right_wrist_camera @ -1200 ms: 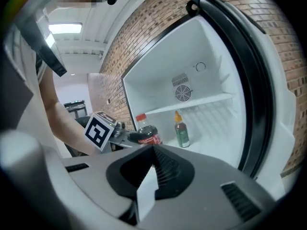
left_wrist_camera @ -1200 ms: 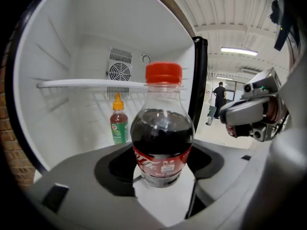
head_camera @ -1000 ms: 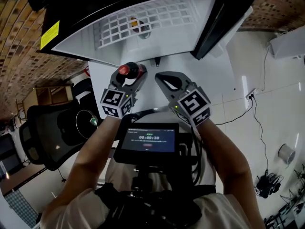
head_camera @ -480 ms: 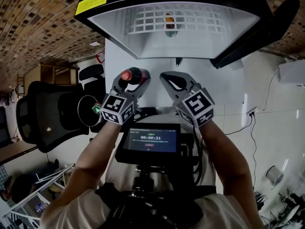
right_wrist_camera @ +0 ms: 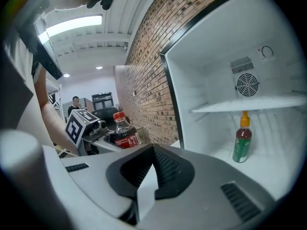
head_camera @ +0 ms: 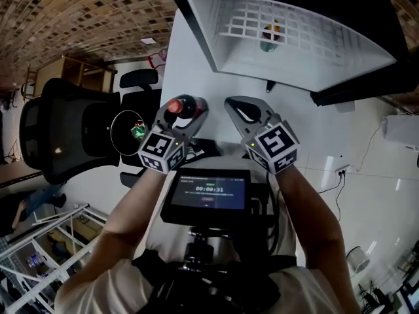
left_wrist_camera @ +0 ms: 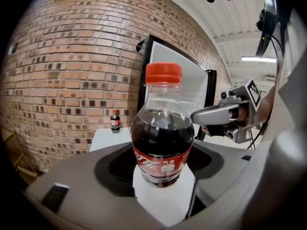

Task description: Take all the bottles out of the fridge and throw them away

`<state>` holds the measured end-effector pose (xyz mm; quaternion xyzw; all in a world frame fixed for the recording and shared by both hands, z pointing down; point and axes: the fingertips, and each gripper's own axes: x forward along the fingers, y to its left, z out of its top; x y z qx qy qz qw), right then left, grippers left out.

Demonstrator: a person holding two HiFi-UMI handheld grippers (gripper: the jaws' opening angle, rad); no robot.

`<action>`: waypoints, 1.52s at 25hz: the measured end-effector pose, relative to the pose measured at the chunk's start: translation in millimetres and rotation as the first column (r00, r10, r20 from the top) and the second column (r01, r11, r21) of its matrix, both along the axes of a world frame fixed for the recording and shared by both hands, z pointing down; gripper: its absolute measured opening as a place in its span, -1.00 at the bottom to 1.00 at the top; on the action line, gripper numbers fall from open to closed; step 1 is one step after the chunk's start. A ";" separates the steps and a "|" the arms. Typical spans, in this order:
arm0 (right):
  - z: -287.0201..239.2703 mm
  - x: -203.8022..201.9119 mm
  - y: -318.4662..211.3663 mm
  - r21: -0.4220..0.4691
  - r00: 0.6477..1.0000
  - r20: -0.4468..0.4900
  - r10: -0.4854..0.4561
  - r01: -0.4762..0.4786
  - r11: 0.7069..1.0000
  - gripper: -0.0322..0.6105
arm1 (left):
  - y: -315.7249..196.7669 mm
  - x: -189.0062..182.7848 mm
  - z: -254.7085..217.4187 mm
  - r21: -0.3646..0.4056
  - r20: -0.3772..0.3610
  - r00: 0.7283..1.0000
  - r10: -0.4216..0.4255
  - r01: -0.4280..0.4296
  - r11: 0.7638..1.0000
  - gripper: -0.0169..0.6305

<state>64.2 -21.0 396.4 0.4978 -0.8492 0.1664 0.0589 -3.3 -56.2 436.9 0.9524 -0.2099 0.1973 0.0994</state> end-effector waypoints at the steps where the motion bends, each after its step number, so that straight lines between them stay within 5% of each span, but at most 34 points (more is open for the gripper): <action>1: 0.5 -5.8 -1.5 -0.002 1.000 -0.001 -0.011 0.011 1.000 -0.88 | 0.4 -6.4 -0.4 -0.004 -0.001 1.000 -0.011 0.011 1.000 0.06; 10: 6.5 -67.8 -22.2 -0.016 0.994 -0.007 -0.114 0.113 0.993 -0.88 | -11.0 -82.2 10.0 -0.007 0.009 0.990 -0.139 0.139 0.990 0.06; 16: 11.8 -122.7 -44.6 -0.037 0.977 -0.012 -0.211 0.210 0.977 -0.88 | -27.9 -156.3 23.6 -0.033 0.035 0.960 -0.279 0.280 0.959 0.06; 28: 27.5 -220.8 -76.9 -0.100 0.915 -0.037 -0.403 0.397 0.912 -0.88 | -59.5 -316.4 89.4 -0.101 0.148 0.816 -0.558 0.574 0.813 0.06; 38: 44.9 -279.9 -97.2 -0.194 0.865 -0.024 -0.501 0.487 0.851 -0.88 | -84.3 -394.2 180.9 -0.135 0.356 0.735 -0.577 0.652 0.746 0.06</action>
